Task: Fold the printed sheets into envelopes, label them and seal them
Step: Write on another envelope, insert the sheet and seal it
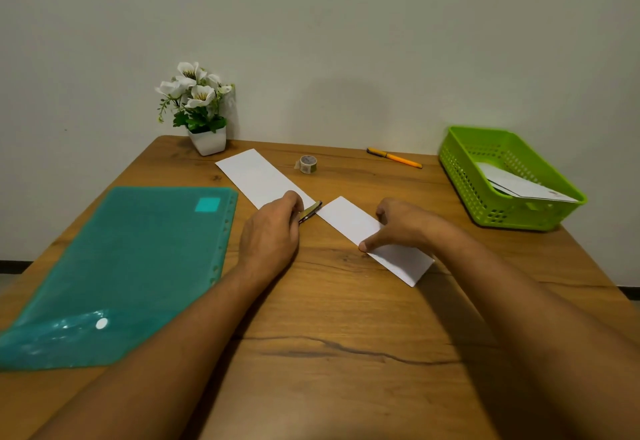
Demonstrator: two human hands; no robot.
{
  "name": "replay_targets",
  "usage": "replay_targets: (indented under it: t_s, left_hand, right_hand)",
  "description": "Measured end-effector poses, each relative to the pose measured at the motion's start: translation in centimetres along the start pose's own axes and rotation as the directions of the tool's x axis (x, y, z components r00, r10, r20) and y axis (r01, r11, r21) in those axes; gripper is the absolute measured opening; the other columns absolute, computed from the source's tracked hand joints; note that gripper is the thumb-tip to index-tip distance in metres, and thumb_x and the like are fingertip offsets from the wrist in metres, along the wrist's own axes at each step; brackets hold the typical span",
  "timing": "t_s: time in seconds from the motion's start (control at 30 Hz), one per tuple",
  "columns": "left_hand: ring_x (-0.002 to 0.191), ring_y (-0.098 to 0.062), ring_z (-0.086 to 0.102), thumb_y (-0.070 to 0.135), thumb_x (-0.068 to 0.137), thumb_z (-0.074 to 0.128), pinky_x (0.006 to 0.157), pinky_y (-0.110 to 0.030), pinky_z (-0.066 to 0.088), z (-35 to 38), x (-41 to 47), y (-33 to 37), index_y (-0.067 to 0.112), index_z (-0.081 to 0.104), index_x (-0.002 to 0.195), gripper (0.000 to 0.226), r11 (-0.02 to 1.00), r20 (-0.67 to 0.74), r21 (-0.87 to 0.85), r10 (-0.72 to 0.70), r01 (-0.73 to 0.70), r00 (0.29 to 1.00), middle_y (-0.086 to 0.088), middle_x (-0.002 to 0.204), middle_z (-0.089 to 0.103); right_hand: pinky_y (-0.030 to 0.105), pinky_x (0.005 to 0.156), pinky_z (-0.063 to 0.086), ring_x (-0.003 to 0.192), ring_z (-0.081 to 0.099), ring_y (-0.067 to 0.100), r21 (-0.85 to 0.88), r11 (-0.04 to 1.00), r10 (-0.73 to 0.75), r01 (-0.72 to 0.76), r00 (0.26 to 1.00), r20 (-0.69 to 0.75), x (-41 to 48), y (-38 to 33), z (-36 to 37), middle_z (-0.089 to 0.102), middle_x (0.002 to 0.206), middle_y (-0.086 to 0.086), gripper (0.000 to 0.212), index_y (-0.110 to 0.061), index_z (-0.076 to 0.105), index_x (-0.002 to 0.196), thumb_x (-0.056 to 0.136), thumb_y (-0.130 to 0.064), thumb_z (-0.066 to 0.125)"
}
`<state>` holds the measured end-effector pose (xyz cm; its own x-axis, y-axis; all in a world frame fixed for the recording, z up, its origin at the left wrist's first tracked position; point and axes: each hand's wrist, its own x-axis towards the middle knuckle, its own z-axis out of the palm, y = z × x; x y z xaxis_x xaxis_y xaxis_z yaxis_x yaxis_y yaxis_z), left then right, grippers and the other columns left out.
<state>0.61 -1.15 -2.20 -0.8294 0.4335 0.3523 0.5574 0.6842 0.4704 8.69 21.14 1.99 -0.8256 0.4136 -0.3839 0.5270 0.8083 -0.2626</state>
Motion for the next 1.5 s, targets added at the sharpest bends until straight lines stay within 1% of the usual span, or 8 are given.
replay_targets:
  t_s: [0.27,0.37,0.5,0.7,0.83,1.07,1.23,1.5]
  left_hand:
    - [0.117,-0.013,0.06,0.017,0.102,0.058,0.097,-0.03,0.052,0.2,0.3,-0.4,0.023,0.068,0.132,0.032,0.997,0.049,0.015,0.071,-0.071,0.996,0.003,0.127,0.069]
    - [0.121,-0.013,0.059,0.016,0.101,0.058,0.101,-0.032,0.053,0.2,0.3,-0.5,0.023,0.065,0.136,0.036,0.997,0.062,-0.004,0.076,-0.076,0.995,0.003,0.133,0.066]
    - [0.126,-0.014,0.057,0.013,0.101,0.059,0.106,-0.035,0.051,0.2,0.5,-0.7,0.025,0.062,0.14,0.042,0.997,0.087,-0.039,0.066,-0.063,0.994,0.004,0.139,0.064]
    - [0.13,-0.015,0.055,0.01,0.1,0.058,0.107,-0.035,0.051,0.4,0.7,-0.8,0.025,0.059,0.143,0.046,0.996,0.104,-0.067,0.073,-0.066,0.992,0.003,0.143,0.061]
    - [0.131,-0.014,0.055,0.01,0.101,0.058,0.108,-0.034,0.05,0.5,0.6,-0.8,0.026,0.06,0.143,0.045,0.995,0.093,-0.058,0.083,-0.077,0.992,0.004,0.144,0.061]
    - [0.129,-0.015,0.057,0.01,0.101,0.057,0.106,-0.032,0.049,0.6,0.6,-0.9,0.024,0.062,0.141,0.042,0.995,0.084,-0.048,0.089,-0.085,0.992,0.003,0.142,0.062]
    - [0.128,-0.014,0.057,0.012,0.101,0.058,0.105,-0.031,0.049,0.6,0.6,-0.8,0.023,0.063,0.14,0.041,0.995,0.082,-0.034,0.099,-0.097,0.992,0.004,0.141,0.063]
    - [0.125,-0.012,0.059,0.018,0.101,0.06,0.104,-0.03,0.049,0.5,0.4,-0.6,0.023,0.066,0.136,0.035,0.99,0.07,-0.012,0.141,-0.141,0.988,0.005,0.136,0.067]
  right_hand:
    - [0.041,0.079,0.053,0.11,0.055,0.026,0.088,0.994,0.072,-0.069,0.997,-0.03,-0.4,-0.5,0.3,0.058,0.12,0.003,0.08,-0.024,0.052,0.118,0.057,-0.053,0.097]
    - [0.034,0.07,0.049,0.106,0.057,0.022,0.208,0.977,0.058,-0.045,0.997,-0.057,-1.1,-0.5,0.7,0.057,0.127,0.003,0.075,-0.023,0.046,0.13,0.073,-0.036,0.093]
    - [0.029,0.062,0.044,0.098,0.061,0.019,0.319,0.943,-0.026,0.095,0.977,-0.214,-1.8,-0.1,1.3,0.06,0.121,0.003,0.048,-0.027,0.051,0.14,0.096,-0.028,0.071]
    - [0.028,0.062,0.043,0.096,0.062,0.018,0.387,0.903,-0.034,0.188,0.928,-0.371,-2.7,-0.5,2.0,0.066,0.115,0.003,0.032,-0.027,0.06,0.136,0.104,-0.024,0.056]
    - [0.034,0.074,0.053,0.097,0.063,0.017,0.407,0.89,-0.035,0.206,0.92,-0.39,-2.8,-1.1,2.5,0.065,0.113,0.001,0.032,-0.026,0.061,0.136,0.104,-0.025,0.055]
    - [0.036,0.083,0.055,0.105,0.063,0.02,0.434,0.882,-0.019,0.185,0.933,-0.36,-3.1,-2.1,3.2,0.065,0.122,0.004,0.034,-0.024,0.06,0.139,0.105,-0.024,0.055]
    - [0.031,0.075,0.05,0.099,0.064,0.017,0.49,0.852,-0.019,0.186,0.945,-0.326,-3.1,-2.4,3.9,0.067,0.11,0.003,0.032,-0.02,0.063,0.135,0.105,-0.019,0.052]
    - [0.036,0.084,0.058,0.099,0.066,0.013,0.562,0.814,-0.026,0.148,0.975,-0.219,-2.6,-3.3,4.0,0.069,0.108,-0.002,0.025,-0.022,0.07,0.122,0.105,-0.016,0.052]
